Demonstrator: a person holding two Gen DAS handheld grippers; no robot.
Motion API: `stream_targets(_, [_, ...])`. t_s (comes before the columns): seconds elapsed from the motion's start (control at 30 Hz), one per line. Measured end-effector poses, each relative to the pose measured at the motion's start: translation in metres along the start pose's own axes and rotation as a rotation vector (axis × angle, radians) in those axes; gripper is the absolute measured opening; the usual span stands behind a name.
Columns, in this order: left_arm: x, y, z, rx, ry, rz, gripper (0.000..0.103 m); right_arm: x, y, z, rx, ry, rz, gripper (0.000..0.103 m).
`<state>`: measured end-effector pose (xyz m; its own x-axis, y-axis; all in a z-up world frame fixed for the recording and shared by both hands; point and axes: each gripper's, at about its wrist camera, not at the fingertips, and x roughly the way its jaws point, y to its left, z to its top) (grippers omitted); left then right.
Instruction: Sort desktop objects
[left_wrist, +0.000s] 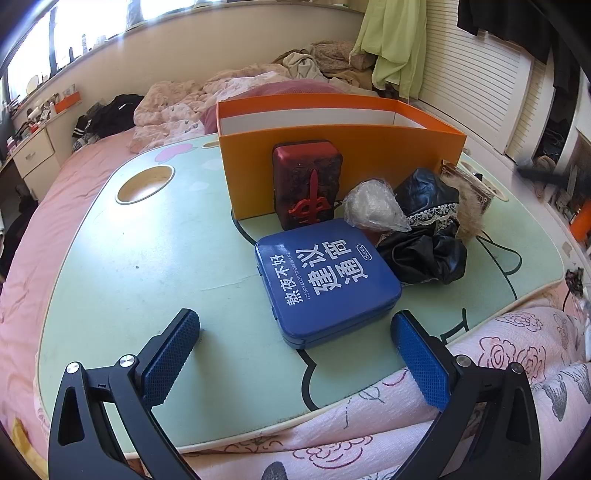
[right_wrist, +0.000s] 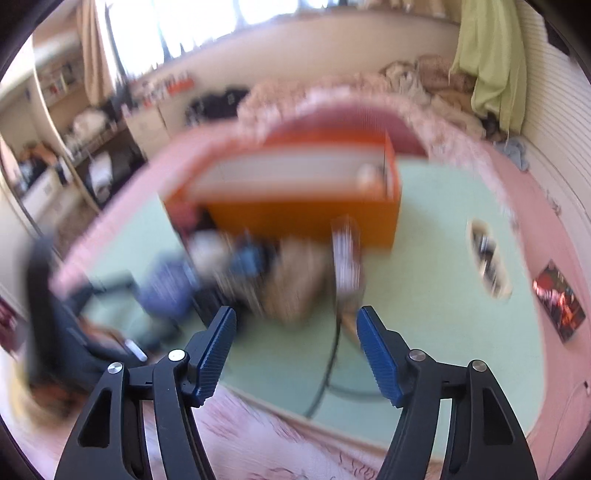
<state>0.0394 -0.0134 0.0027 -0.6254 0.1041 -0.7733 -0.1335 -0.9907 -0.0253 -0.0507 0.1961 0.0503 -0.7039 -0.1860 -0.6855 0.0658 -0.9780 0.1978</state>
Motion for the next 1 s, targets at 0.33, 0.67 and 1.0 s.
stream_targets(0.33, [-0.001,0.001,-0.001,-0.001,-0.001,0.001,0.103,0.143,0.018,0.107,0.025,0.498,-0.02,0.04])
stream_targets(0.67, [-0.001,0.001,0.0,-0.002,-0.003,0.001,0.103,0.214,0.019,0.086,0.036,0.649,-0.137,0.04])
stream_targets(1.0, [0.0,0.002,0.001,-0.002,-0.003,0.0,0.103,0.212,0.028,0.085,0.032,0.645,-0.154,0.04])
